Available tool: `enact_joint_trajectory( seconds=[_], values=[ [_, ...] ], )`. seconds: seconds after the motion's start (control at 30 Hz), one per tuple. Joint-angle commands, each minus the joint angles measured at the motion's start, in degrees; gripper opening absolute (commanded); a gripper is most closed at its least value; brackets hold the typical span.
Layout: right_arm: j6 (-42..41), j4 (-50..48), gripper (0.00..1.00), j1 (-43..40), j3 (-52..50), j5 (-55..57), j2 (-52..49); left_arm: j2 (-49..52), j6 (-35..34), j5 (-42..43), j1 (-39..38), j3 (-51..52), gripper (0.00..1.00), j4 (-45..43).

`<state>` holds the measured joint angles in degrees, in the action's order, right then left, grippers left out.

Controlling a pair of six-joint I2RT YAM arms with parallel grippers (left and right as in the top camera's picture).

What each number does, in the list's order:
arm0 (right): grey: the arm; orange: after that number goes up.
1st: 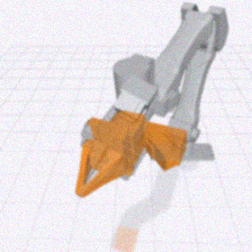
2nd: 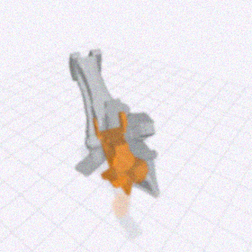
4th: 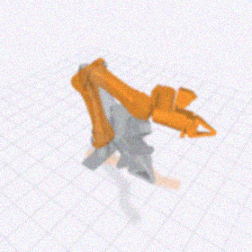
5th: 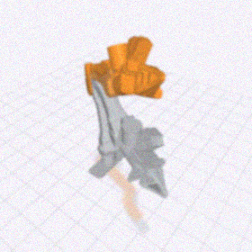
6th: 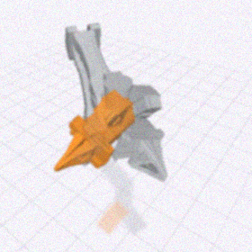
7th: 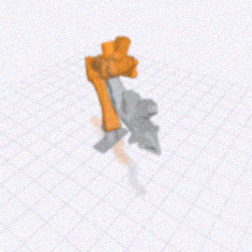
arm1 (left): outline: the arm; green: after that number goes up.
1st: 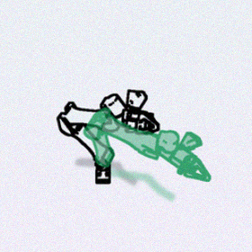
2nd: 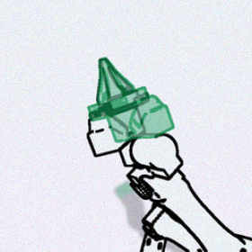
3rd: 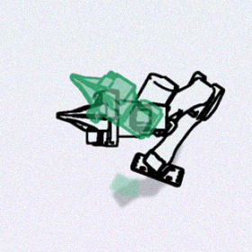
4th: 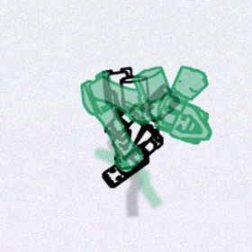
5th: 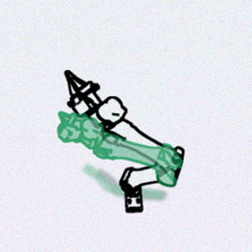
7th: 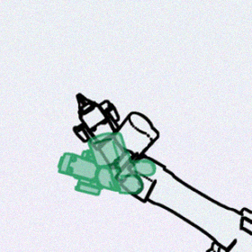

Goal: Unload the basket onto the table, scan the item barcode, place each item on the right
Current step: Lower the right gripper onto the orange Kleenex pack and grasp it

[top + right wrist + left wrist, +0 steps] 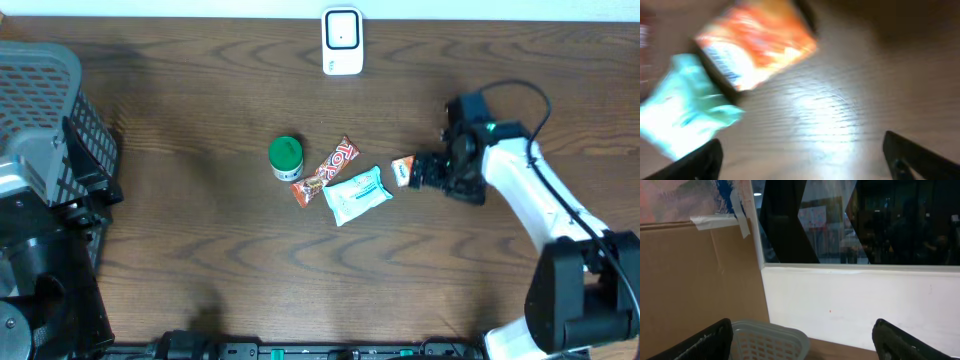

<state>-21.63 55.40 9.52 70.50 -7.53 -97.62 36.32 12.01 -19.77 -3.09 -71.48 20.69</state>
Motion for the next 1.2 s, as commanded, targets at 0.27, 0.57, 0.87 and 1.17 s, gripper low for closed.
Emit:
enact_joint_trajectory(
  seconds=[0.27,0.57,0.87,1.17],
  values=[
    [15.7,-4.3,0.99,2.9,5.6,0.9,-2.0,-0.4,-0.3,0.3,0.3,0.0,0.89,-0.2],
    [15.9,-7.3,0.99,3.7,5.6,3.8,-12.4,-0.4,-0.3,0.3,0.3,0.0,0.89,-0.2],
    [15.9,-11.1,0.99,3.7,5.6,3.9,-17.0,-0.4,-0.3,0.3,0.3,0.0,0.89,-0.2],
    [16.0,-12.6,0.72,3.7,5.6,4.2,-17.0,-0.4,-0.3,0.3,0.3,0.0,0.89,-0.2]
  ],
)
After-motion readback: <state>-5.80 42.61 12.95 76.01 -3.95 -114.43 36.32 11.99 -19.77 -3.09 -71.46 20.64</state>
